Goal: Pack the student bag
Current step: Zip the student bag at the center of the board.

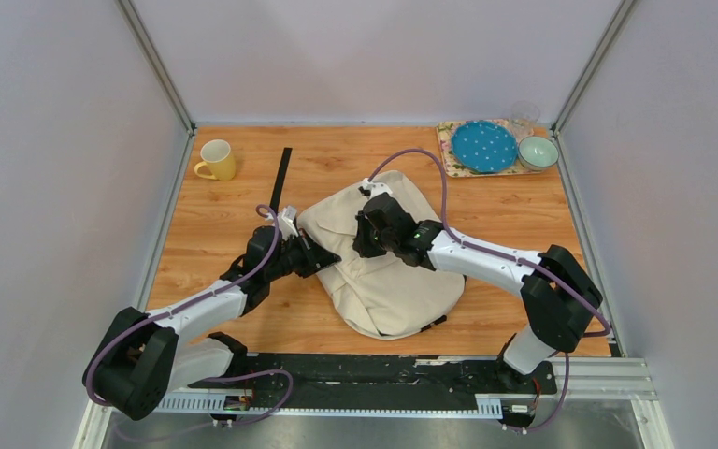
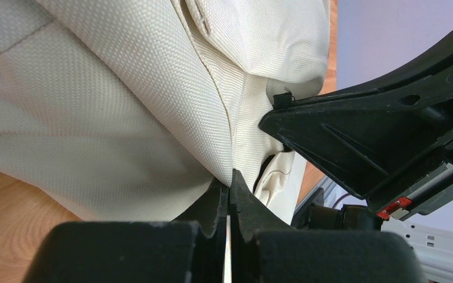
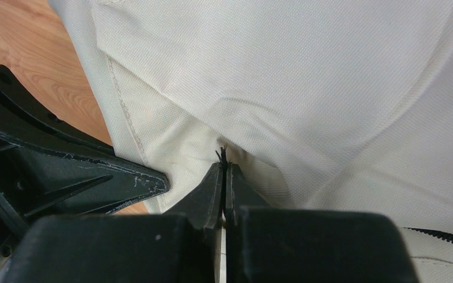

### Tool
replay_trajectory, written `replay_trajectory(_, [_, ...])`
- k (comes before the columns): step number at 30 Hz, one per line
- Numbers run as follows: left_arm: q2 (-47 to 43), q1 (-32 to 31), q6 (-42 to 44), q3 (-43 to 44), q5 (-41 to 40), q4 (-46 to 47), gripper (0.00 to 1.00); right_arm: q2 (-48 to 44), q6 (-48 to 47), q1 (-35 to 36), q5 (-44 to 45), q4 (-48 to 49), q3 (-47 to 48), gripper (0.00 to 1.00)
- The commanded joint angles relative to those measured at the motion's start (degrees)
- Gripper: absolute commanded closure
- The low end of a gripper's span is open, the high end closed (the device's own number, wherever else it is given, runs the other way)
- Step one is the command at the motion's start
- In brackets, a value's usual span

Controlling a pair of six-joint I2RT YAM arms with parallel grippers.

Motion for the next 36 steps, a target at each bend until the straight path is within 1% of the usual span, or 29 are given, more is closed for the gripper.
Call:
replay_trajectory(1, [-1.43, 0.15, 1.13, -0.67, 2.82, 1.81, 1.00, -2.55, 1.23, -1.26, 1.44, 4.08, -0.51, 0.99])
replay_trajectory(4, [-1.51, 0.24, 1.14, -0.85, 2.82, 1.63, 1.00, -3.61, 1.94, -2.23, -0.49, 5.40, -1.83, 0.93])
replay_trajectory(6, [-1.51, 0.24, 1.22, -0.76, 2.82, 1.72, 1.00, -3.52, 2.03, -2.49, -1.37, 5.50, -1.92, 0.85])
replay_trajectory(9, [-1.34, 0.32, 1.05, -0.58, 2.99, 1.98, 1.00, -3.09, 2.11, -2.67, -2.51, 5.67, -1.83, 0.83])
replay_trajectory(11, [-1.16, 0.41, 1.14, -0.58, 3.08, 1.89, 1.00, -2.82, 2.38, -2.76, -2.60, 5.76, -1.92, 0.84])
replay_trajectory(13, [-1.08, 0.41, 1.05, -0.58, 3.08, 1.89, 1.00, -2.65, 2.47, -2.67, -2.78, 6.02, -2.01, 0.92])
replay_trajectory(14, [-1.25, 0.41, 1.05, -0.58, 3.08, 1.89, 1.00, -2.65, 2.55, -2.76, -2.78, 6.02, -1.92, 0.97])
replay_trajectory(15, [-1.08, 0.41, 0.96, -0.58, 3.26, 1.98, 1.00, -2.47, 2.64, -2.76, -2.69, 5.76, -1.84, 1.00])
replay_trajectory(20, [-1.34, 0.50, 1.22, -0.67, 3.08, 1.89, 1.00, -2.91, 2.11, -2.85, -1.73, 5.50, -2.18, 1.00])
replay_trajectory(25, [-2.13, 0.94, 2.80, -0.49, 2.64, -0.21, 1.00, -5.80, -0.61, -2.93, 1.78, 3.48, -3.41, 1.00])
replay_trajectory(28, [-2.92, 2.25, 3.25, -0.76, 2.90, -1.36, 1.00, -7.38, -1.93, -3.46, 2.40, 2.33, -4.56, 1.00])
replay_trajectory(36, [-5.82, 8.40, 4.21, -2.25, 5.98, -3.99, 1.00, -9.15, -2.63, -4.51, 2.32, 2.42, -7.46, 1.00])
